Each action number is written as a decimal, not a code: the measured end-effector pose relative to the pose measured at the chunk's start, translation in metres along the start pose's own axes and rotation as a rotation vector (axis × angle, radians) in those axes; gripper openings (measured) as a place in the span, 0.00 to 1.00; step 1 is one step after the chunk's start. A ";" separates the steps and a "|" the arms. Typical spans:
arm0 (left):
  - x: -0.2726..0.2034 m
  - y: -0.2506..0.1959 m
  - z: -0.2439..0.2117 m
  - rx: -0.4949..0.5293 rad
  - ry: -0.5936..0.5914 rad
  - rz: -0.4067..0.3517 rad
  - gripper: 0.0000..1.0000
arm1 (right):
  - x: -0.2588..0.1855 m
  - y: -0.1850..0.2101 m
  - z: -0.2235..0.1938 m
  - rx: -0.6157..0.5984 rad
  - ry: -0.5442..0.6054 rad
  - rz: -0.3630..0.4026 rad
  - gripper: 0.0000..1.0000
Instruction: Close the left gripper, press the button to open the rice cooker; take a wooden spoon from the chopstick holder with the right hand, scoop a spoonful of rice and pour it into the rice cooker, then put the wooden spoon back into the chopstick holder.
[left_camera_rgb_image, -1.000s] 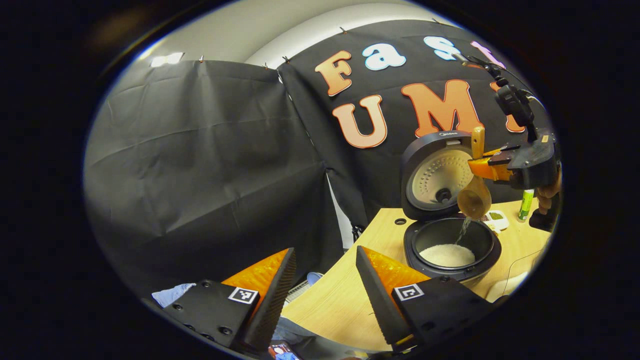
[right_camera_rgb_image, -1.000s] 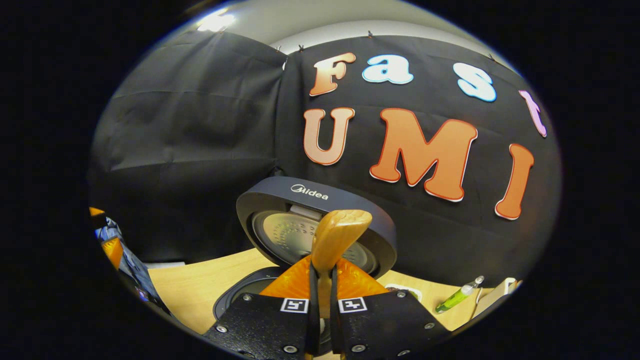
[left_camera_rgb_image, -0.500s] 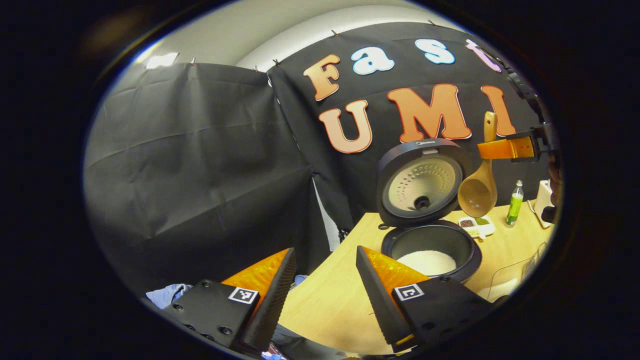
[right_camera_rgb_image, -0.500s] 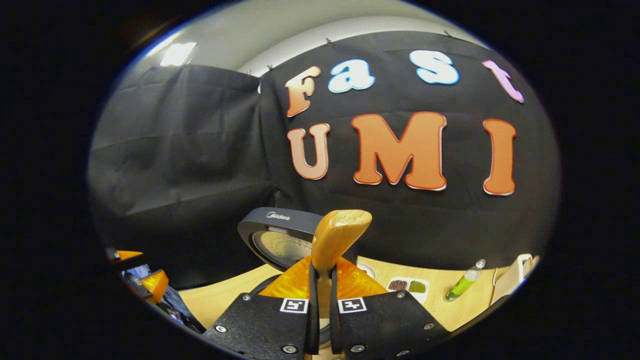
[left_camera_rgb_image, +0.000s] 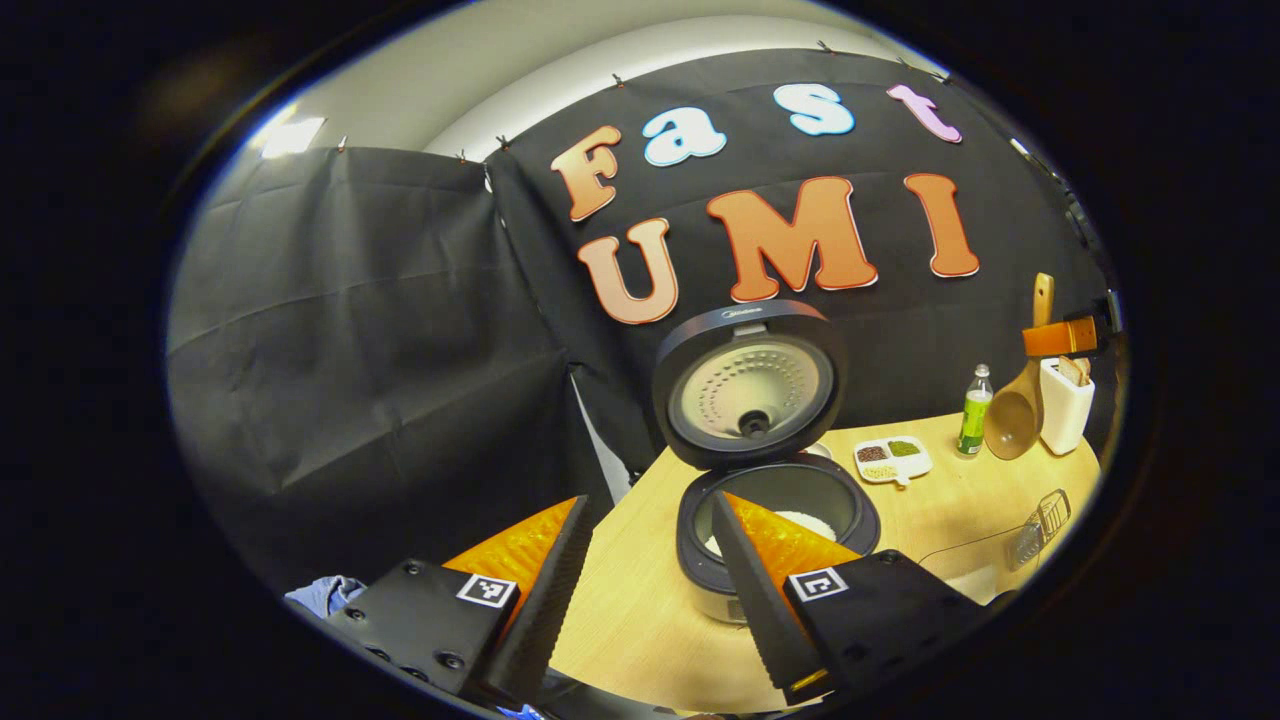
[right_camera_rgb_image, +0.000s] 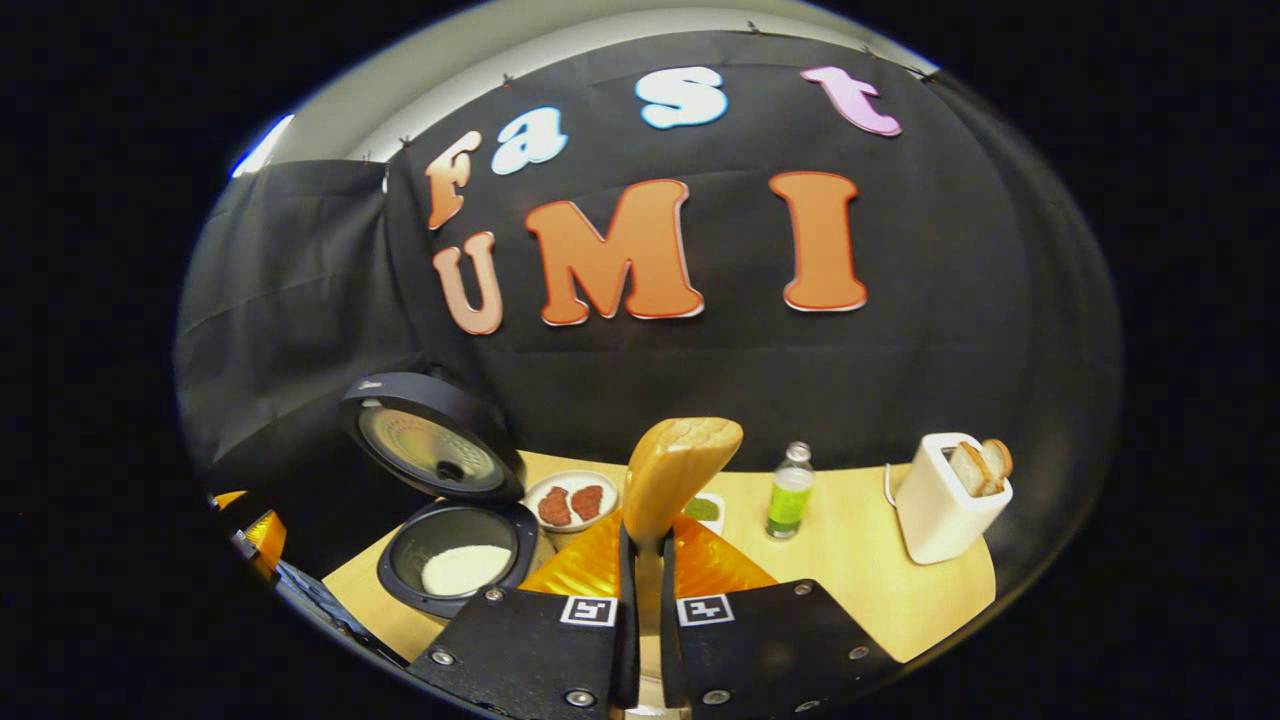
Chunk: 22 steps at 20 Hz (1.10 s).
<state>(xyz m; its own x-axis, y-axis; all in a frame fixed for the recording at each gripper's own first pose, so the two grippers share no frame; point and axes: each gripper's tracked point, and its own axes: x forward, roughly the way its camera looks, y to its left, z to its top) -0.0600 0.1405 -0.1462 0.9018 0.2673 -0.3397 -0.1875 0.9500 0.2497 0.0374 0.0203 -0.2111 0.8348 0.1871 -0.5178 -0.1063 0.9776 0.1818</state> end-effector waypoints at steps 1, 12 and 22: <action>-0.001 -0.006 0.002 0.001 -0.002 -0.012 0.75 | -0.006 -0.016 -0.005 0.019 0.009 -0.029 0.07; -0.010 -0.083 0.022 0.022 -0.009 -0.150 0.75 | -0.060 -0.136 -0.090 0.170 0.133 -0.248 0.08; -0.019 -0.064 0.025 0.040 -0.017 -0.093 0.83 | -0.039 -0.121 -0.144 0.177 0.230 -0.240 0.08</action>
<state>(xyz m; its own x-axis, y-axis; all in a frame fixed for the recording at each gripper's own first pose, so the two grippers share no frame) -0.0552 0.0701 -0.1328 0.9210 0.1755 -0.3479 -0.0876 0.9633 0.2539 -0.0603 -0.0914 -0.3329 0.6792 -0.0093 -0.7339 0.1895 0.9682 0.1632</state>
